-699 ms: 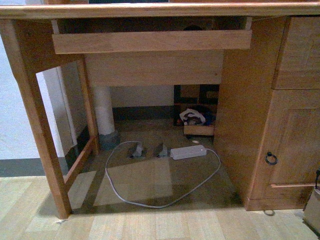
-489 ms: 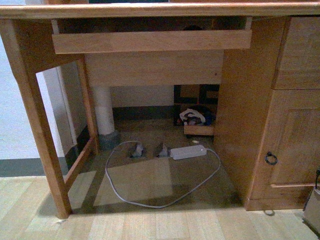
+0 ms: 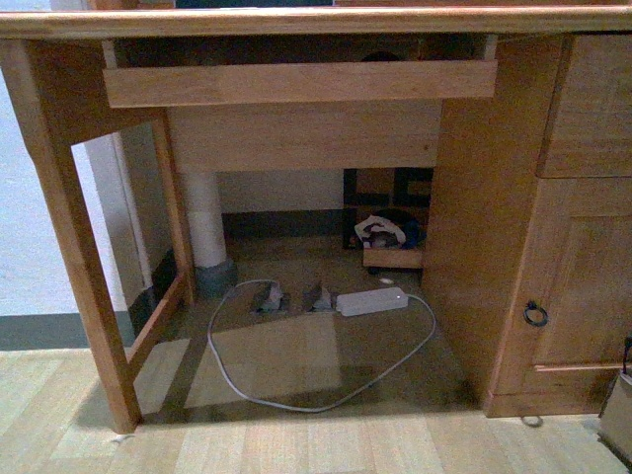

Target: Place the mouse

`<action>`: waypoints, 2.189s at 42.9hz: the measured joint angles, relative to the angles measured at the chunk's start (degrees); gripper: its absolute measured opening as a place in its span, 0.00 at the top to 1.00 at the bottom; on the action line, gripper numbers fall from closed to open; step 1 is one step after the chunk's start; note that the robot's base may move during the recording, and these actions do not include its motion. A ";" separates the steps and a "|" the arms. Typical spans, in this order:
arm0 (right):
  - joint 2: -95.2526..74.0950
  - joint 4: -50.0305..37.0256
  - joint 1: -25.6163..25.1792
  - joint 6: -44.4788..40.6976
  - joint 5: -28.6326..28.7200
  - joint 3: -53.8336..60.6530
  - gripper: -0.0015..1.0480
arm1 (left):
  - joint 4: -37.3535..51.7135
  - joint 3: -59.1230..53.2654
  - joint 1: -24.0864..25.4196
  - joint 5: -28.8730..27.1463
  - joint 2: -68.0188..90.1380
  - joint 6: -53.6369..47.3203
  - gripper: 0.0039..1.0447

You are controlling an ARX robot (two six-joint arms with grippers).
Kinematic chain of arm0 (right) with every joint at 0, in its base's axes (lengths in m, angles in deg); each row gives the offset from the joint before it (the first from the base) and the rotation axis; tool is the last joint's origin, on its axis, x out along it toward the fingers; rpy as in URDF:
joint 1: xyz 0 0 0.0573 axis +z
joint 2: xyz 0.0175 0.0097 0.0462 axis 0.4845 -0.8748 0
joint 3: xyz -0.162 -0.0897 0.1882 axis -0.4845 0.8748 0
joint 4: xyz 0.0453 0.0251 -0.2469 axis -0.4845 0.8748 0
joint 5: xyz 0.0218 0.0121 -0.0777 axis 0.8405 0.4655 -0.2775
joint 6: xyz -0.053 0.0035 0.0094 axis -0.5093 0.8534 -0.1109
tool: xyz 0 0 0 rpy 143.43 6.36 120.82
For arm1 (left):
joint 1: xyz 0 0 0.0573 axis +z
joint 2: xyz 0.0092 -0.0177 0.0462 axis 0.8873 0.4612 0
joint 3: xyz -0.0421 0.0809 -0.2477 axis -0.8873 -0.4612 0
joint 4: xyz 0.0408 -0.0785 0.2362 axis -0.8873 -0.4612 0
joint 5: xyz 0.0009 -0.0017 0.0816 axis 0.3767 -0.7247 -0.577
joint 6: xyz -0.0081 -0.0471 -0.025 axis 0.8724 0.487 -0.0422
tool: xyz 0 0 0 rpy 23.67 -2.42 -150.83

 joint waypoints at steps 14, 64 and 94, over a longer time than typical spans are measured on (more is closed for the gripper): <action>0.00 -0.02 0.00 0.00 0.00 0.00 0.06 | 0.00 0.00 0.00 0.00 0.00 0.00 0.06; 0.00 0.04 0.00 0.00 0.02 0.00 0.06 | -0.07 0.00 0.00 0.00 0.00 0.00 0.06; 0.00 -0.07 0.00 0.00 0.02 0.00 0.06 | 0.02 0.00 0.00 -0.02 0.00 0.00 0.06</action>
